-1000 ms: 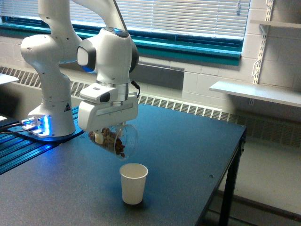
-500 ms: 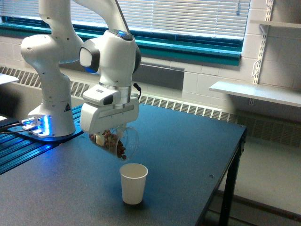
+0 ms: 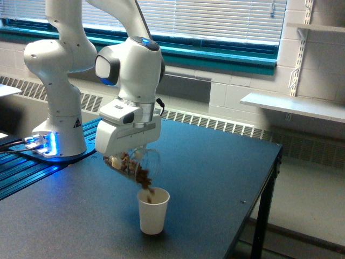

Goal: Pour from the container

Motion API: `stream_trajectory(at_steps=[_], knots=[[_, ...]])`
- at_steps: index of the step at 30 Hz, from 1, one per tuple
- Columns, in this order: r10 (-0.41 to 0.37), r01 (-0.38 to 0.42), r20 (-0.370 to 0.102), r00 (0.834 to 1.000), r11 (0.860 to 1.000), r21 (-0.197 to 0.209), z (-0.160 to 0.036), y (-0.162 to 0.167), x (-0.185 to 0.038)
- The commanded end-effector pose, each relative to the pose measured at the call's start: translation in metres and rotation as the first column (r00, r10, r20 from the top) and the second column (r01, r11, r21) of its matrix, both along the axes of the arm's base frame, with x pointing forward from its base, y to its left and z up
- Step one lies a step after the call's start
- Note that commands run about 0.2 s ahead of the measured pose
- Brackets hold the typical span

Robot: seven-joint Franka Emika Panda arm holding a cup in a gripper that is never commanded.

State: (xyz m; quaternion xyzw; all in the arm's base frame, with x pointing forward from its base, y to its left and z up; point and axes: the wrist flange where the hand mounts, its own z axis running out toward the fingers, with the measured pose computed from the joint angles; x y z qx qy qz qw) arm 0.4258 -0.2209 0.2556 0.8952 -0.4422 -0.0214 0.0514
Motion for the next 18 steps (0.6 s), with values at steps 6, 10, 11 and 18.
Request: stream_trajectory(at_steps=[6, 10, 11, 18], knots=[[0.019, -0.019, -0.024, 1.0, 1.0, 0.001, -0.002, 0.002, 0.01], [0.026, -0.026, -0.03, 0.999, 1.0, 0.001, -0.002, 0.002, 0.013], [0.028, -0.028, -0.03, 0.999, 1.0, 0.001, -0.002, 0.003, 0.014], [0.04, -0.039, -0.038, 0.998, 0.999, 0.006, -0.001, 0.004, 0.018]])
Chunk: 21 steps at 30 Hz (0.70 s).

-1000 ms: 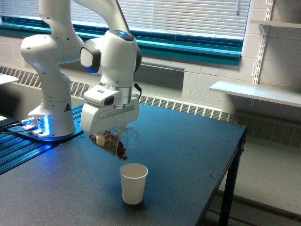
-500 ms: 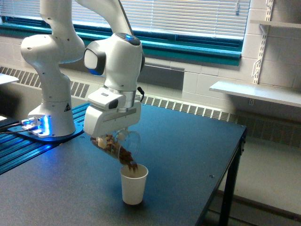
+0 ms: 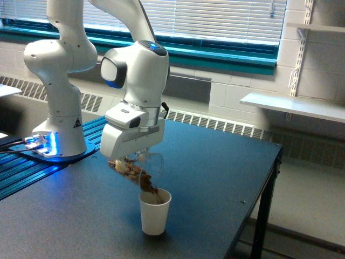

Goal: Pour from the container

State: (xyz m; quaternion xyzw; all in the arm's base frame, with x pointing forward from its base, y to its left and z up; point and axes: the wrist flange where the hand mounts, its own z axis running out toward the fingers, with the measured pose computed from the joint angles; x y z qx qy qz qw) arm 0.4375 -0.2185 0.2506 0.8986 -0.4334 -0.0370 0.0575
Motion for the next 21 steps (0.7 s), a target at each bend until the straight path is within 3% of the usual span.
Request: stream_trajectory(at_steps=[1, 21], knots=[[0.025, -0.025, -0.006, 1.0, 1.0, 0.003, 0.0038, 0.0019, 0.0068], [0.051, -0.051, -0.046, 0.998, 0.999, 0.001, 0.0032, 0.001, 0.0066]])
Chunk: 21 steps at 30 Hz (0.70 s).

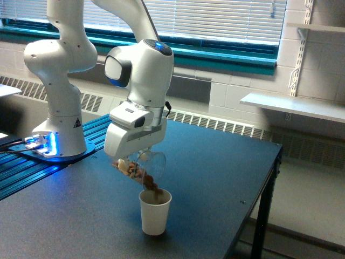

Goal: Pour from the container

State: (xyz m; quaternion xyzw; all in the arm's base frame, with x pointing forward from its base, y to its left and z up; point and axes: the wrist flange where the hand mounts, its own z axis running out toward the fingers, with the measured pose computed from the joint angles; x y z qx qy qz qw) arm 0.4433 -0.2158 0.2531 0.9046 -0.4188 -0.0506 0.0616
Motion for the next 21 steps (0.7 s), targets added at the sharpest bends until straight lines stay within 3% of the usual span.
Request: stream_trajectory(at_steps=[1, 21], knots=[[0.021, -0.021, -0.019, 1.0, 1.0, -0.007, 0.0008, -0.0021, 0.0006], [0.032, -0.033, -0.04, 0.999, 0.999, -0.024, 0.0047, -0.011, 0.0033]])
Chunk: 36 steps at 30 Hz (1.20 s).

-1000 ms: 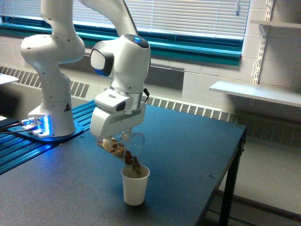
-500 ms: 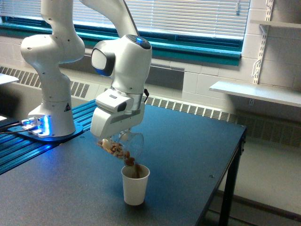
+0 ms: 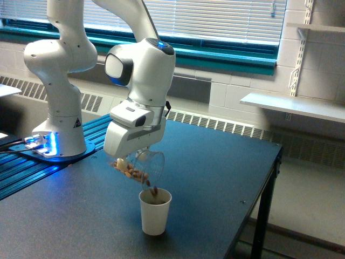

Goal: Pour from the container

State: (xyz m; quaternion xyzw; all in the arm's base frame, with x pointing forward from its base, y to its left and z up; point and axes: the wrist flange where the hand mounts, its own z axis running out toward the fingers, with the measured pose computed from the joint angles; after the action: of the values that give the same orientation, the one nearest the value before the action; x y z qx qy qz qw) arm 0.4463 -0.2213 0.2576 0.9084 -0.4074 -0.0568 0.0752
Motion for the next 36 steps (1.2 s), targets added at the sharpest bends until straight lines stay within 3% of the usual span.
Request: stream_trajectory(at_steps=[1, 36], knots=[[0.01, -0.01, -0.018, 1.0, 1.0, -0.008, 0.0, -0.006, 0.0], [0.083, -0.085, -0.074, 0.994, 0.996, -0.022, 0.014, -0.018, 0.011]])
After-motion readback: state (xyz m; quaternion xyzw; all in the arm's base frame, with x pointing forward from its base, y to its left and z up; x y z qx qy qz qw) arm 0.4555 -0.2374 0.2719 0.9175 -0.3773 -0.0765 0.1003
